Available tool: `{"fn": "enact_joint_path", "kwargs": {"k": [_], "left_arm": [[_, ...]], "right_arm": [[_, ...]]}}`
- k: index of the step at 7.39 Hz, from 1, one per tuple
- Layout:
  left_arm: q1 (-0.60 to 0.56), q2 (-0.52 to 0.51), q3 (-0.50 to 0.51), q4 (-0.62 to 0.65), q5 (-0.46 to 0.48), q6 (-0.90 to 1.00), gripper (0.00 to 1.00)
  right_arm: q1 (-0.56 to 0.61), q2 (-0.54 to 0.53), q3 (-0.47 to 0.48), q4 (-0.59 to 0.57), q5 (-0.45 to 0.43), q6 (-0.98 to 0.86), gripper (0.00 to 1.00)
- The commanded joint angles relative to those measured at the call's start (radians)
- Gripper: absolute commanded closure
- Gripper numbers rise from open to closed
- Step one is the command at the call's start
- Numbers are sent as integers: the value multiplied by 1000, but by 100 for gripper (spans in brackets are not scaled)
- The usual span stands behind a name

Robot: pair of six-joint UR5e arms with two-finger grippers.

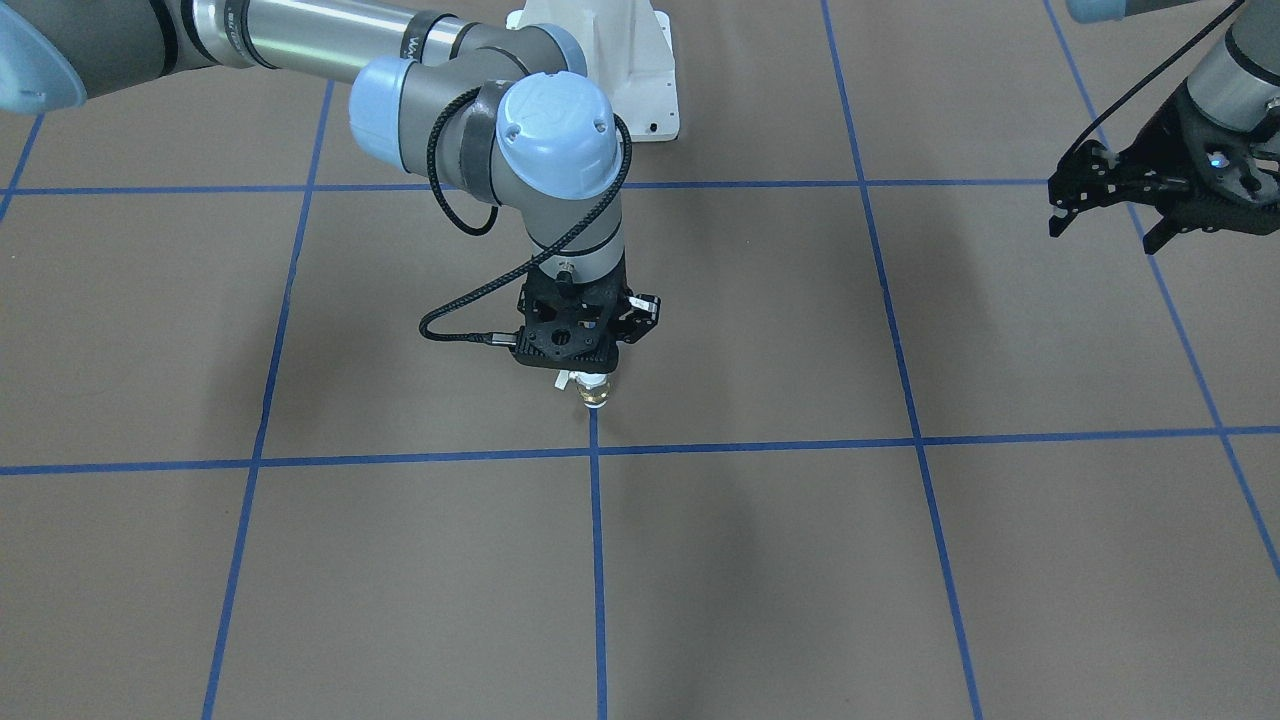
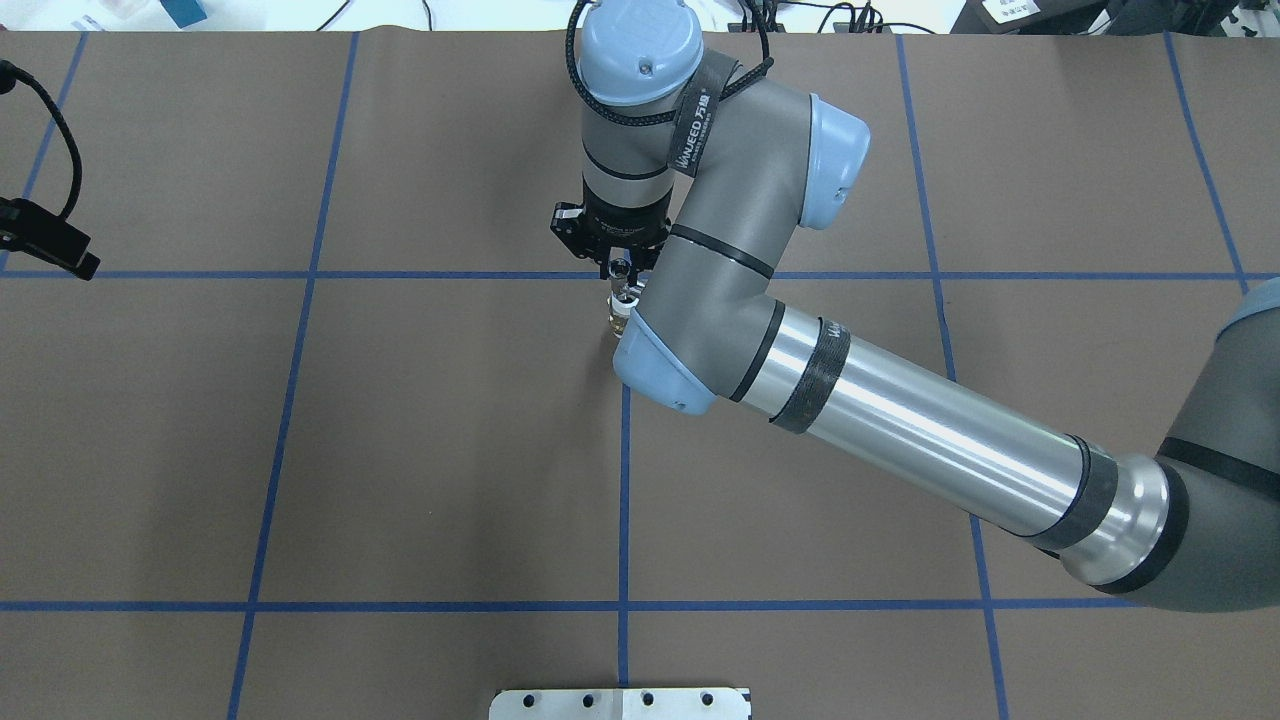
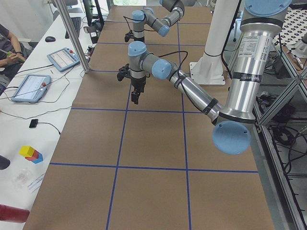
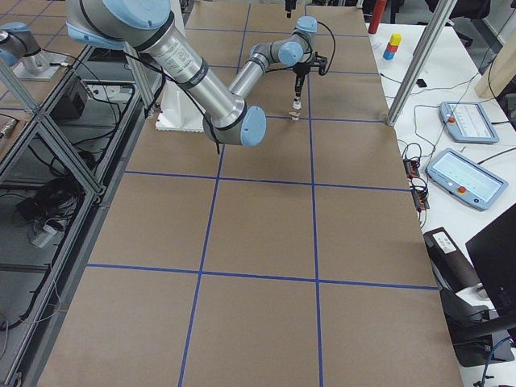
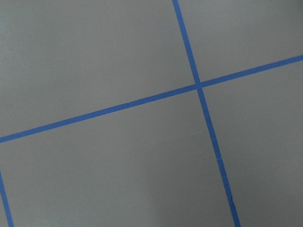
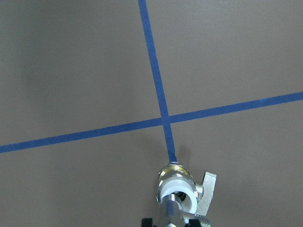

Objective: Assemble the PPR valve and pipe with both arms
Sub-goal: 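Lower the chrome fitting onto the valve top and press it in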

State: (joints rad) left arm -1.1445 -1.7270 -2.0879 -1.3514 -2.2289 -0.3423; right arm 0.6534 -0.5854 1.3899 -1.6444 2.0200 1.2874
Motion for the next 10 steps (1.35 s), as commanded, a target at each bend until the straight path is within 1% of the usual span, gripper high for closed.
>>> {"fn": "enact_joint_path", "kwargs": {"k": [1,8,10], "left_arm": [[0,-2,0,0,0,-1,1],[0,-5,-1,0,-9,-4,1],[0,-3,-1,0,-29,-4,1]], "right_arm": [[2,-4,0,-3,2,1,100],[0,-11,-2,-2,6,7,100],[0,-5,-26,3,5,9,100]]}}
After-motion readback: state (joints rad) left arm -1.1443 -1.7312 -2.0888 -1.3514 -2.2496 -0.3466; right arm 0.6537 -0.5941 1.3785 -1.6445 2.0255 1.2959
